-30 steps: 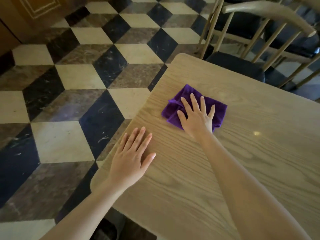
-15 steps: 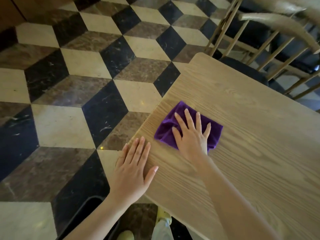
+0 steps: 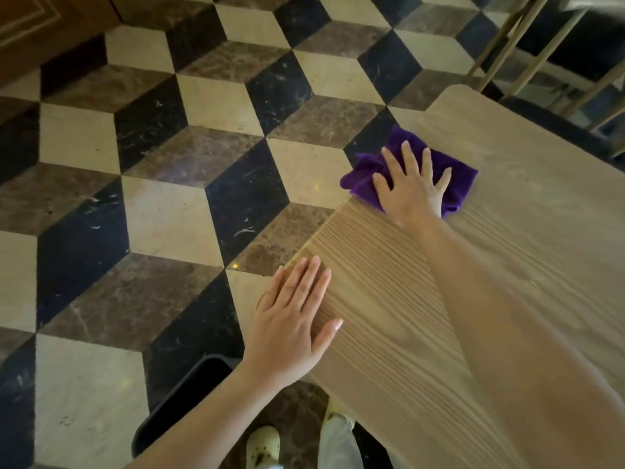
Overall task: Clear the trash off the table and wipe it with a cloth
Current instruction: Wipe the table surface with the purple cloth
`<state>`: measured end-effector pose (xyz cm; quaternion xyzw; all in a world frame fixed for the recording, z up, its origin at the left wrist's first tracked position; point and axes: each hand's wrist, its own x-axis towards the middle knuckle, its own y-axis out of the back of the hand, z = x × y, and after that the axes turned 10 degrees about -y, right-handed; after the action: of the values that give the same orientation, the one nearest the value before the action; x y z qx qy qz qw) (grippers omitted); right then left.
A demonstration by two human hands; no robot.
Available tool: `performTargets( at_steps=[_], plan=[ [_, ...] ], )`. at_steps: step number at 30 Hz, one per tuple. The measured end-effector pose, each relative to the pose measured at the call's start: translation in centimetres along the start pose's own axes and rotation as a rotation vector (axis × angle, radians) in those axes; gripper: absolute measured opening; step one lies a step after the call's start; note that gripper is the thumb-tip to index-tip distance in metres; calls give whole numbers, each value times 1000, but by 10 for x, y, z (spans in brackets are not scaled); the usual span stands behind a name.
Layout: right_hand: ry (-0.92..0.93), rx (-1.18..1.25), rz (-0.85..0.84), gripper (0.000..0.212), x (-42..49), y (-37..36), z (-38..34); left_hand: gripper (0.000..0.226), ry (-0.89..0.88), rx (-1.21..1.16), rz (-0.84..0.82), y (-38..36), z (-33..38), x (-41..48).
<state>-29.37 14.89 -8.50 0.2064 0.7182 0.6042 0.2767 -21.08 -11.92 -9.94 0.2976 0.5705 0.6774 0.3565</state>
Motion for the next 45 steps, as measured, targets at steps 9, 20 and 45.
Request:
performTargets(
  at_steps=[9,20,45],
  plan=[
    [-102,48,59,60,-201,-27,33,70,-25,75,-14,0,-2,1],
    [-381,106,121,56,-325,-43,89,81,-56,4,-65,2,45,-7],
    [-597,188,85,52,-234,-7,300,73,-273,16,-16,-44,245,105]
  ],
)
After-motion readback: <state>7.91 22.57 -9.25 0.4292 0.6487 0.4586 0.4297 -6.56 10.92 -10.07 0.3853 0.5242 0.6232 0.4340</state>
